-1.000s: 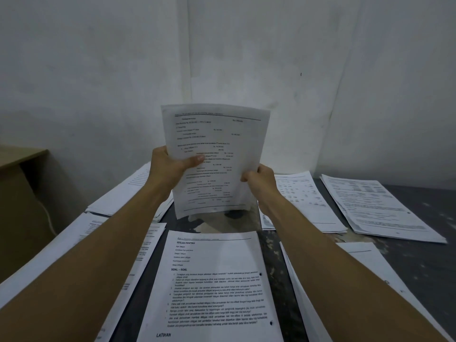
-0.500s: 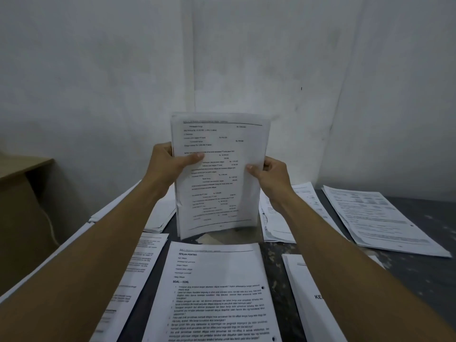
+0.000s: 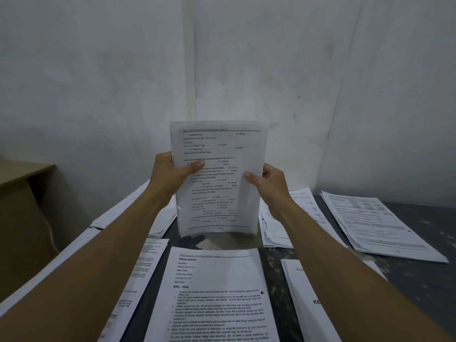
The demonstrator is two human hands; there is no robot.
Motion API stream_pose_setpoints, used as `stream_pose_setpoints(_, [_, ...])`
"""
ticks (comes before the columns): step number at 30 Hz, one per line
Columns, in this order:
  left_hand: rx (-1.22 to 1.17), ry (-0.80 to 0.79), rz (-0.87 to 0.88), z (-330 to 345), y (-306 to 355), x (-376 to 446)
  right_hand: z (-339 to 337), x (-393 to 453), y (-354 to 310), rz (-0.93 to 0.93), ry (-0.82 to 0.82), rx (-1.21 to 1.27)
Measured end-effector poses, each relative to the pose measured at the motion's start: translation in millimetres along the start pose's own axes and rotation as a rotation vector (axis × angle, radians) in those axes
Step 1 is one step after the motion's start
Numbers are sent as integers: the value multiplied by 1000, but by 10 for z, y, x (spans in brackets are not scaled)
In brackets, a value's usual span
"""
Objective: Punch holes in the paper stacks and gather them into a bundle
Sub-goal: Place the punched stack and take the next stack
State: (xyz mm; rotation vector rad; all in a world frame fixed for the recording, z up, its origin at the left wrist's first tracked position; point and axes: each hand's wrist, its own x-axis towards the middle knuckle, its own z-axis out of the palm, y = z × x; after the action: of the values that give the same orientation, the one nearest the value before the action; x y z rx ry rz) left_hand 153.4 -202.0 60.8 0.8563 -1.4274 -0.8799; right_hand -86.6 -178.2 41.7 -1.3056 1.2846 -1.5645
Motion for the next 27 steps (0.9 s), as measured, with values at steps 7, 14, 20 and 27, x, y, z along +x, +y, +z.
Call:
stream_pose_setpoints(7, [28, 5, -24, -31, -67, 6, 77, -12, -18, -79, 93, -20])
stream_pose_setpoints(14, [46, -5, -37, -58, -63, 35, 161, -21, -142, -79, 78, -26])
stream_pose_setpoints(20, [42, -12, -29, -64, -28, 38, 55, -25, -205, -256, 150, -108])
stream_pose_setpoints(27, [16, -35, 25, -99, 176, 135, 68, 32, -508, -713, 137, -517])
